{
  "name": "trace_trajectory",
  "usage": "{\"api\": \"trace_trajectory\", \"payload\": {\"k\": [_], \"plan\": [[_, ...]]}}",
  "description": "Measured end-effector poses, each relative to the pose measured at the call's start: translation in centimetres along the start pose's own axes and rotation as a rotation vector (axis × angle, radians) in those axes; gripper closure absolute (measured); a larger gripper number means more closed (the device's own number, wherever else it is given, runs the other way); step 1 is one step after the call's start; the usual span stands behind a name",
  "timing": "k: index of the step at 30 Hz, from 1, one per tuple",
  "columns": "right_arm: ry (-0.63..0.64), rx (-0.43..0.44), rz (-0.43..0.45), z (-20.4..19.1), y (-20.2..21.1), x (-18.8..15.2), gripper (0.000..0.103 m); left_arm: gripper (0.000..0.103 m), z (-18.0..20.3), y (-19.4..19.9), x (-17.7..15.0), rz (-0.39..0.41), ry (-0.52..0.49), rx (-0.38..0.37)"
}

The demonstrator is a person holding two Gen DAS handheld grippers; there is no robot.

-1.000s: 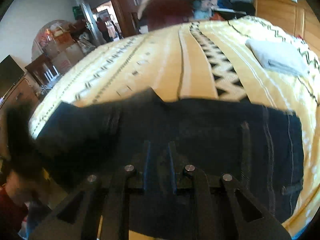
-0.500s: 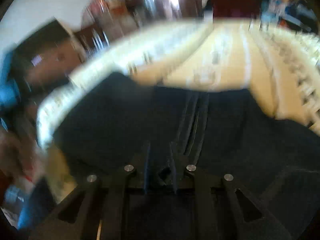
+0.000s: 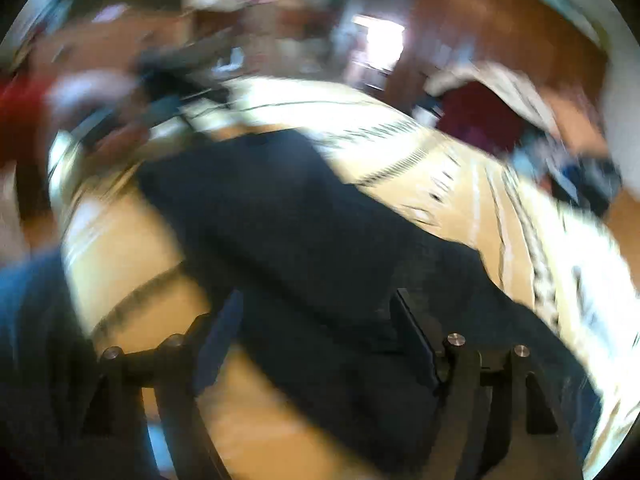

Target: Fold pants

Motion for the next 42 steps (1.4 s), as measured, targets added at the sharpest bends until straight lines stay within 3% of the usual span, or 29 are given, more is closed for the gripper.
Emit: {"api": "trace_trajectory", "payload": {"k": [3,7,15,18,19,20,21,23,25,29,33,37,42], "plan": [[0.133,-0.098,-0.003,-3.9,-0.6,0.3,0.033,0.028,0.3,-0.2,0.2,-0.014,-0.024,-0.029],[0.252,-0.202,0.031,-6.4,-2.4,2.2,0.033,0.027,0.3,-0.9,0.8,-0.027,-0.039,-0.043],[0.181,-0.141,0.024,-6.6,-6.8,6.8,0.041,0.029,-0.8,-1.0,2.5,-0.018,-0.056,-0.024],[0.163,-0.132,0.006,-6.8,-8.2,7.8,0.042,0.043,-1.0,-1.1,2.5,-0.011,-0.049,0.004],[0.158,-0.123,-0.002,-7.0,-8.4,7.9,0.044,0.055,-1.1,-1.0,2.5,-0.007,-0.046,0.022],[0.151,-0.108,-0.008,-7.1,-8.7,8.1,0.052,0.069,-1.0,-0.9,2.5,-0.003,-0.046,0.042],[0.126,-0.077,-0.019,-7.0,-8.7,8.4,0.058,0.072,-0.8,-0.7,2.6,0.004,-0.040,0.053],[0.053,-0.023,-0.009,-5.6,-8.0,8.8,0.078,0.078,1.0,0.6,3.1,0.042,-0.043,0.049],[-0.039,0.011,0.031,-3.4,-5.7,8.9,0.084,0.079,4.4,2.1,3.8,0.083,-0.092,0.011],[-0.285,0.064,0.115,3.0,0.0,7.8,0.086,0.080,13.6,2.9,5.3,0.135,-0.230,-0.041],[-0.570,0.113,0.191,11.3,5.7,4.2,0.087,0.080,22.3,0.4,6.6,0.144,-0.335,-0.111],[-0.843,0.142,0.235,19.6,9.8,-2.3,0.087,0.079,30.8,-6.3,6.6,0.088,-0.444,-0.162],[-1.141,0.166,0.242,25.9,12.1,-12.8,0.088,0.079,38.5,-17.9,3.9,-0.064,-0.545,-0.168]]}}
Point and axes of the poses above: each gripper's, at about its wrist camera, not at the fingertips, and y roughly against the way its jaws point, z to its right, x to its top, the point moved 2 cm from there along -y, roughly the way its jaws point, and after that the axes turned 1 degree about -x, right-handed, at the moved point
